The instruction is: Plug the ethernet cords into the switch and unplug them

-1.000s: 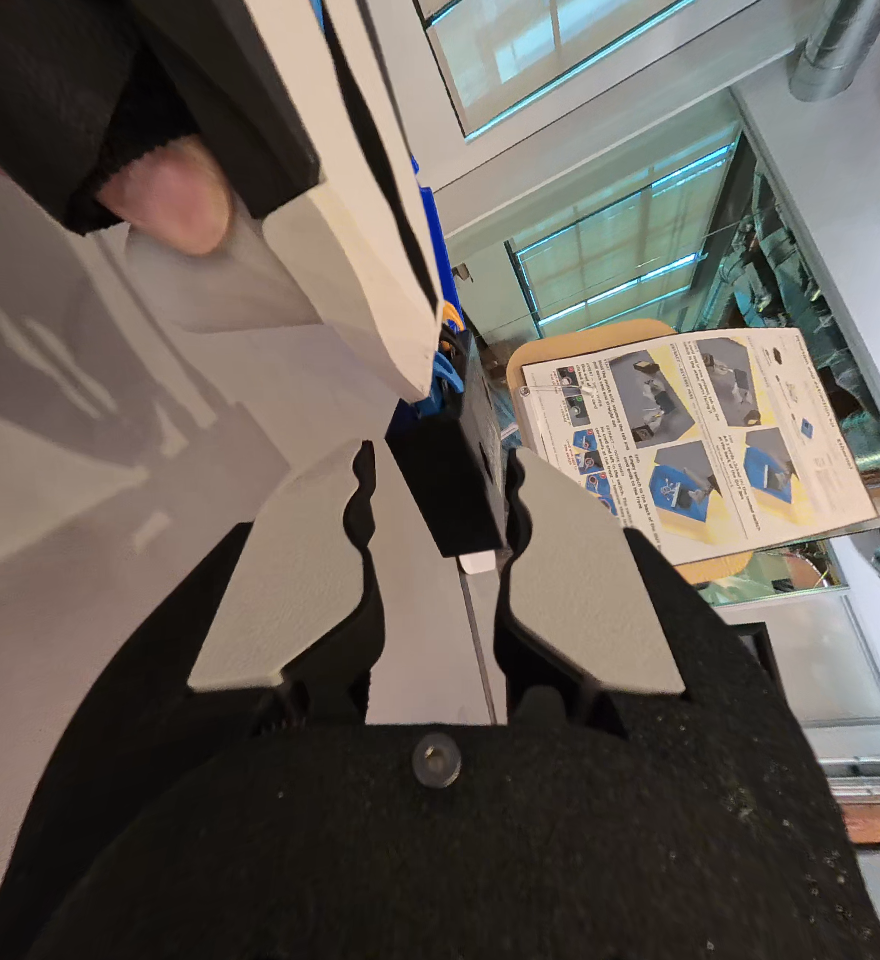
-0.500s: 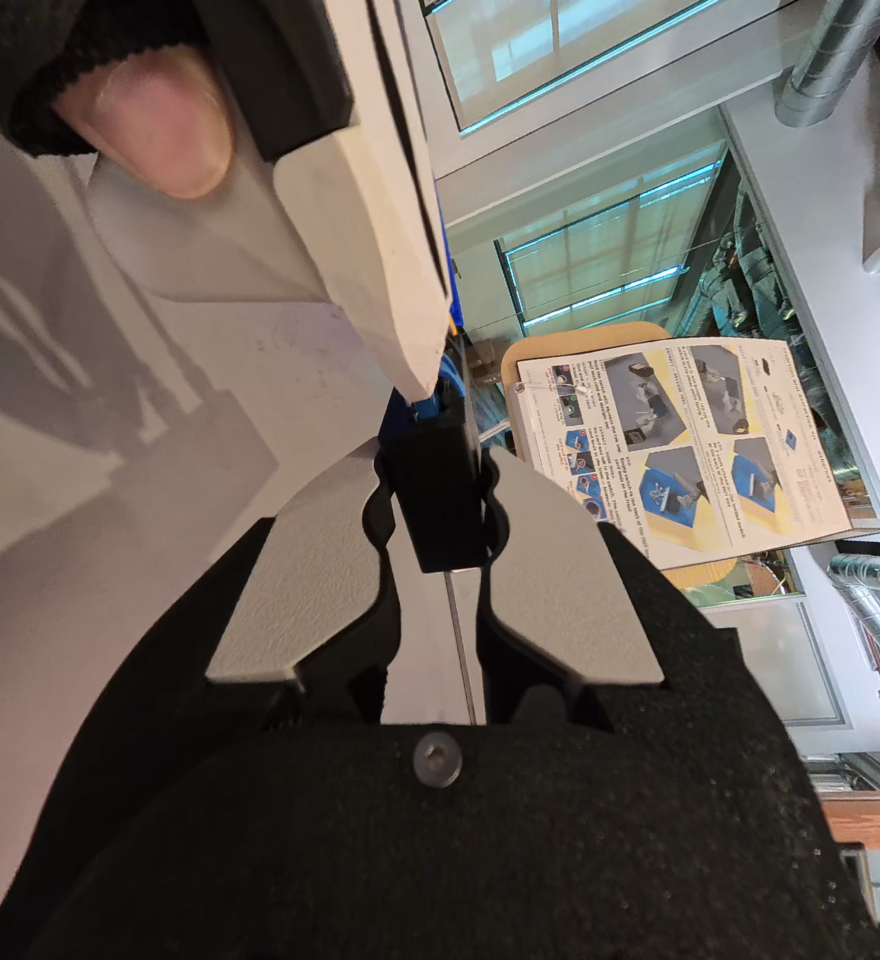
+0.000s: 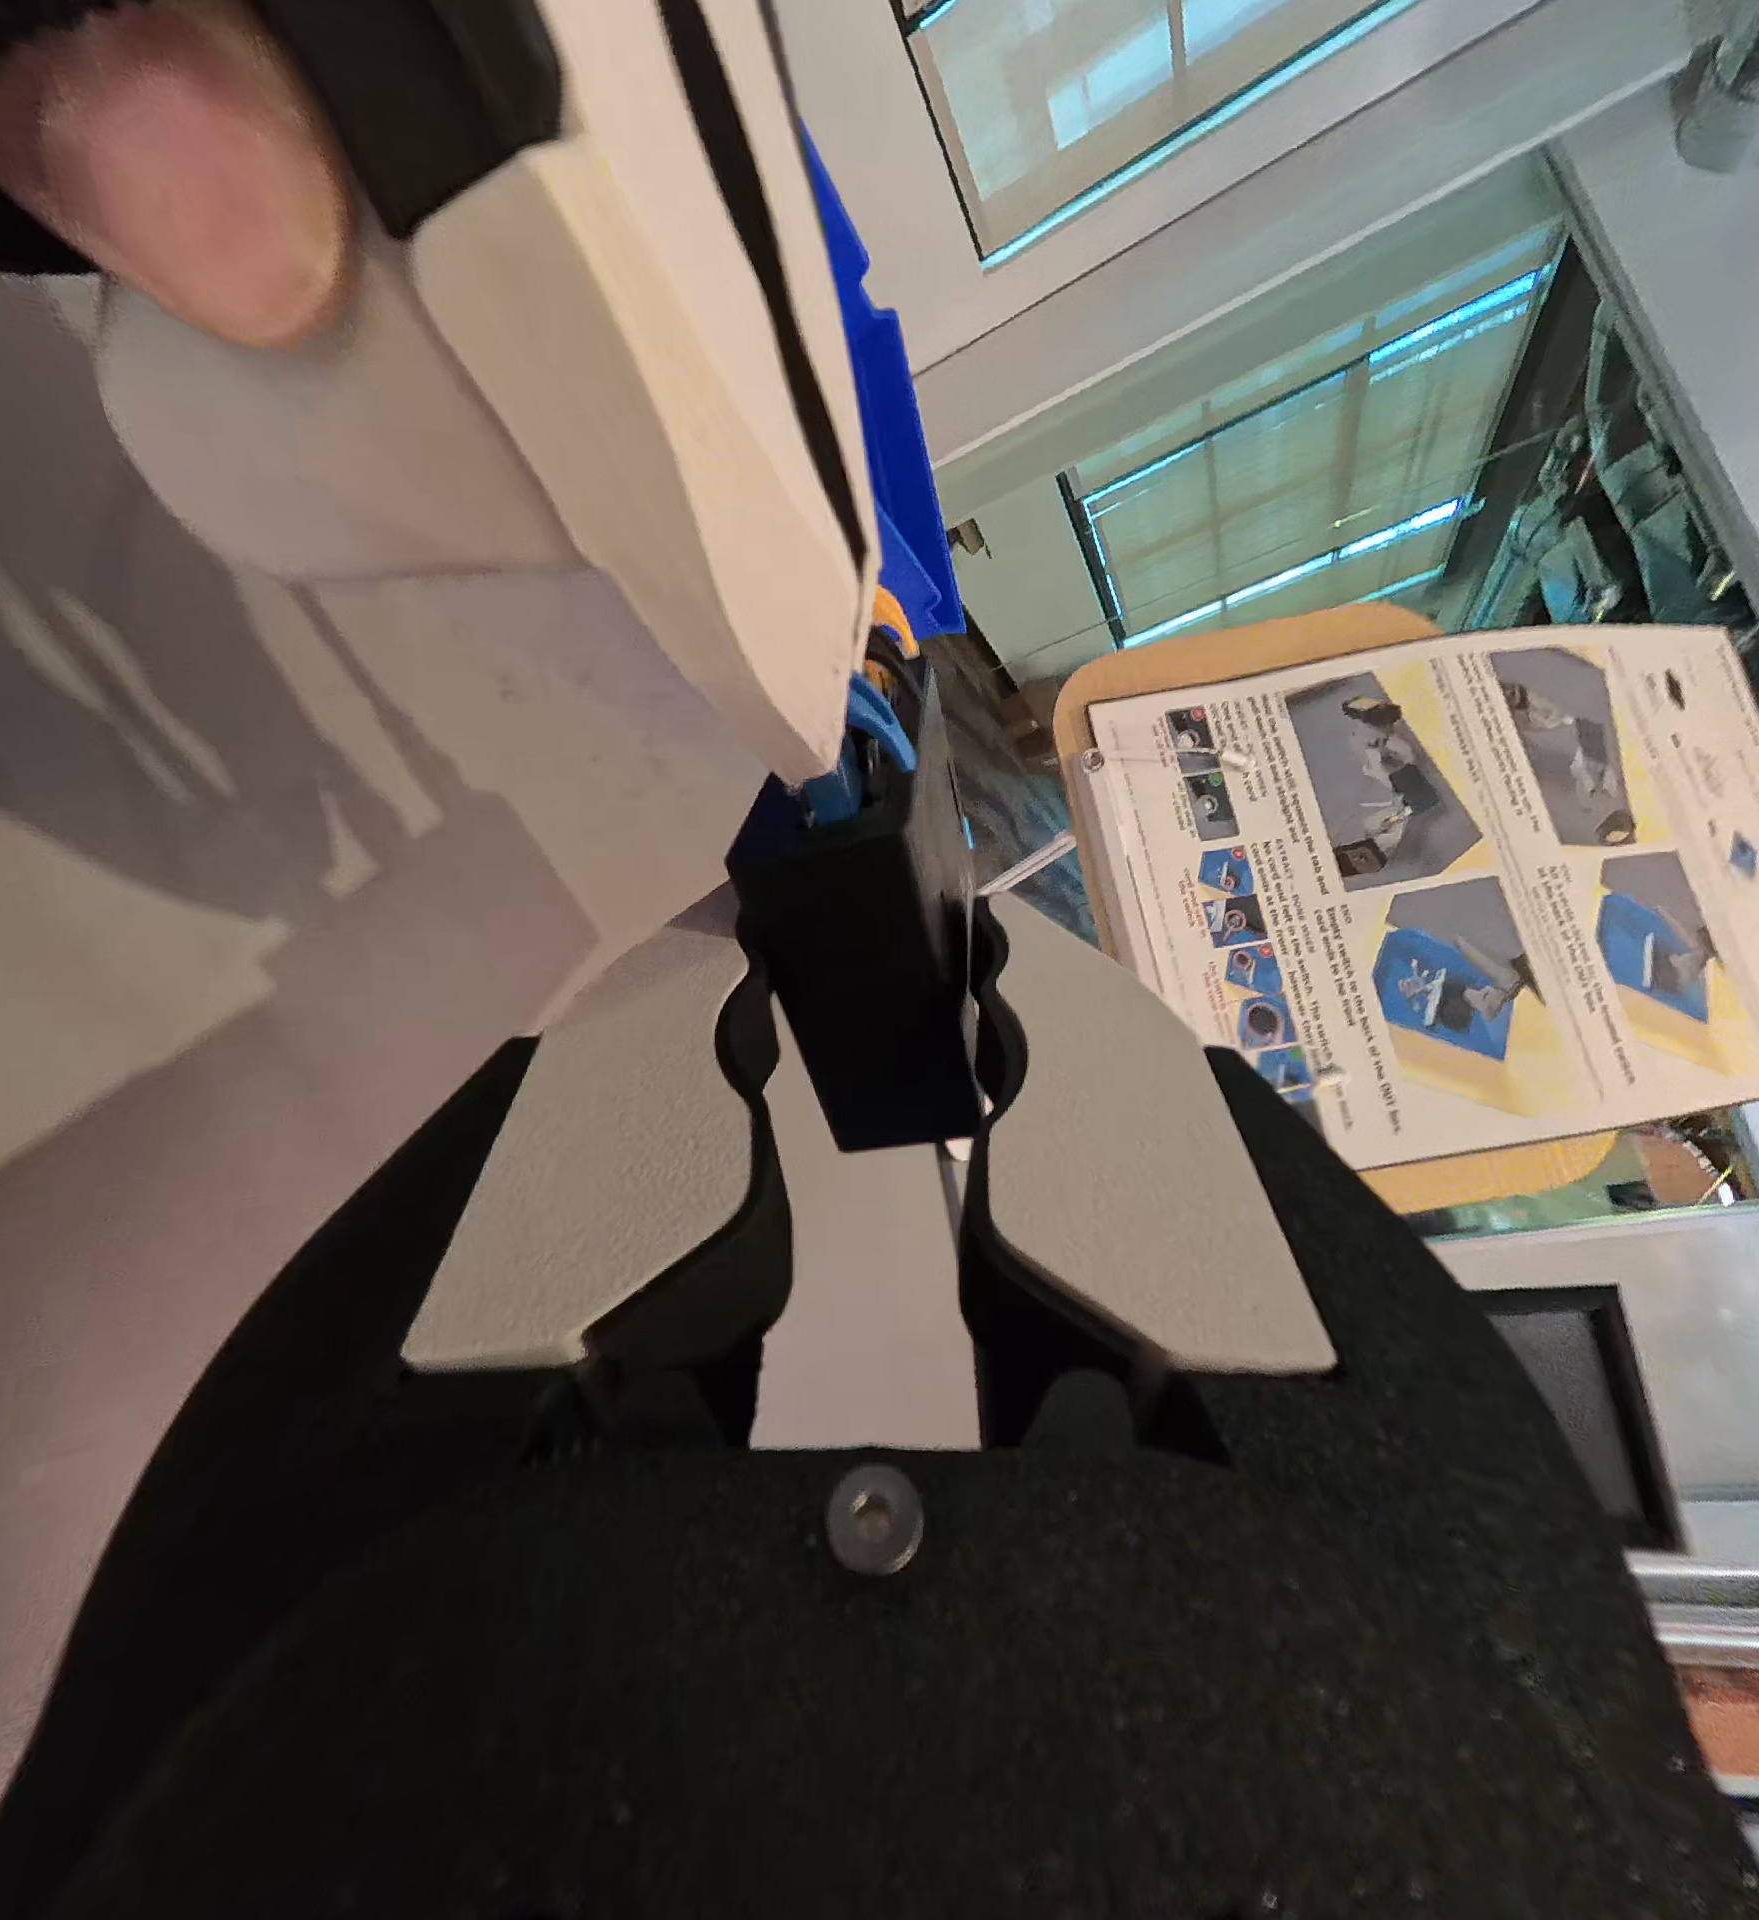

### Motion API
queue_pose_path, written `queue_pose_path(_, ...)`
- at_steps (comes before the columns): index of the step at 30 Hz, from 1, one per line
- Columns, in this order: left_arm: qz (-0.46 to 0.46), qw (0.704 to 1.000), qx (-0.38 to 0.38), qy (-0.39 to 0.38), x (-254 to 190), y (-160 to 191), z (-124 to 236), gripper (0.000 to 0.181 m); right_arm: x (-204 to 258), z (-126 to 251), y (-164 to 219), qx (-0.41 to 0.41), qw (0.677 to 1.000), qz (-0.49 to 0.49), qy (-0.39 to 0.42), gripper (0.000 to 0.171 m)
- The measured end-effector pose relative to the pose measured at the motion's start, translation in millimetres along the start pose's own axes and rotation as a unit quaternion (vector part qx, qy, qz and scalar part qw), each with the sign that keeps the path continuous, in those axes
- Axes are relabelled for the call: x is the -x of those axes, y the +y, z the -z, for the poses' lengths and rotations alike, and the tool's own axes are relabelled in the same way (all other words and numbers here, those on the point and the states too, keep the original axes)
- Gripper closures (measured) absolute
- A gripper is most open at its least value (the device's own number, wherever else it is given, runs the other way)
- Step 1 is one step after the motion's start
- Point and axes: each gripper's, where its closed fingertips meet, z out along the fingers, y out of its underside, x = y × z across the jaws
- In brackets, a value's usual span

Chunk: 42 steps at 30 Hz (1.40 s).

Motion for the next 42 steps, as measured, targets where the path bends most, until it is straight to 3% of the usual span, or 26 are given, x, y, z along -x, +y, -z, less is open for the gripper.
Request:
queue_pose_path(7,0.009,0.999,-0.037,-0.019,14.6,-8.8,6.7,0.170,-11.2,19.8,18.1,0.036,0.997,-0.070,-0.002,0.131)
queue_pose_path(11,0.012,0.998,-0.056,-0.028,24.0,-20.7,15.4,0.170,-49.0,64.5,56.3,0.144,0.973,-0.181,-0.001,0.130)
queue_pose_path(15,0.017,0.998,-0.060,-0.031,30.2,-22.3,17.3,0.170,-108.5,139.8,151.9,0.287,0.897,-0.338,0.010,0.125)
queue_pose_path(18,0.018,0.998,-0.057,-0.029,29.5,-20.3,16.2,0.170,-129.5,199.1,240.1,0.412,0.818,-0.401,0.033,0.116)
queue_pose_path(21,0.006,0.998,-0.052,-0.036,29.7,-19.0,16.3,0.170,-117.7,242.9,302.4,0.497,0.742,-0.449,0.023,0.113)
queue_pose_path(24,0.003,0.998,-0.048,-0.037,30.2,-18.7,15.9,0.170,-88.6,262.9,332.9,0.534,0.683,-0.499,-0.011,0.114)
queue_pose_path(27,0.007,0.998,-0.044,-0.035,30.2,-17.1,13.0,0.170,-70.5,267.7,346.9,0.553,0.654,-0.516,-0.022,0.119)
queue_pose_path(33,0.004,0.999,-0.034,-0.034,28.1,-13.2,9.7,0.170,-53.2,270.0,356.5,0.586,0.616,-0.525,-0.028,0.159)
queue_pose_path(39,0.006,0.999,-0.034,-0.031,26.8,-14.3,8.4,0.170,-46.6,268.4,344.1,0.566,0.552,-0.613,-0.004,0.163)
queue_pose_path(42,0.012,0.999,-0.036,-0.026,25.6,-15.1,7.9,0.170,-41.2,265.3,332.4,0.555,0.540,-0.633,0.002,0.164)
